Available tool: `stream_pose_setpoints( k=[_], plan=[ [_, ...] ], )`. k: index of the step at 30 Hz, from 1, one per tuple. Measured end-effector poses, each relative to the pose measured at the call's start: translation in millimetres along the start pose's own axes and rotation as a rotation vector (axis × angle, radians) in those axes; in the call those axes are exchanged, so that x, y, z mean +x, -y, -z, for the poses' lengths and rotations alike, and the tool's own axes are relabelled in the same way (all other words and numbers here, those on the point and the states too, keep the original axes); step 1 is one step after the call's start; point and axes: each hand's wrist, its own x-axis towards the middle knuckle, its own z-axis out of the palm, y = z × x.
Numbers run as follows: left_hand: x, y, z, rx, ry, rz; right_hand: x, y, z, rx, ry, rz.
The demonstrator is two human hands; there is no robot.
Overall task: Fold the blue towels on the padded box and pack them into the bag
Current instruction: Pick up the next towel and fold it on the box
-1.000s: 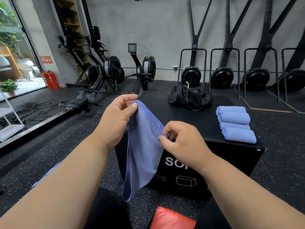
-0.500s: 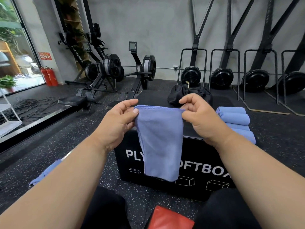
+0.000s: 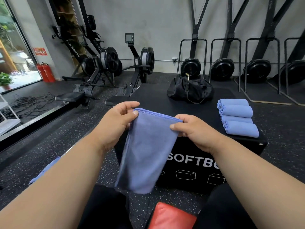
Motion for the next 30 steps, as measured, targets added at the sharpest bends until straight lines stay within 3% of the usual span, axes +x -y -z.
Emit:
stream_pose_setpoints(
  k=[3,12,19,23,30],
  plan=[
    [9.4,12.8,2.6,0.092,0.049,0.066,7.0,-3.6,2.5,0.113,-0.001,-0.037],
    [56.0,43.3,-20.1,0.369,0.184,0.221,33.5,-41.5,24.7,0.047,-0.067,-0.182],
    [159.2,46.3,-46.9,0.577,0.206,0.224,103.7,-49.9,65.8,-0.007,-0.146,-0.237],
    [244.0,13.7,-69.1,0.520,0.146,0.141,177.7,-8.6,108.8,-0.110,-0.331,-0.156],
    [315.1,-72.9,-81.3,0.141,-0.007,-0.138,246.0,74.0,150.7,-0.027,-0.510,0.226]
  ],
)
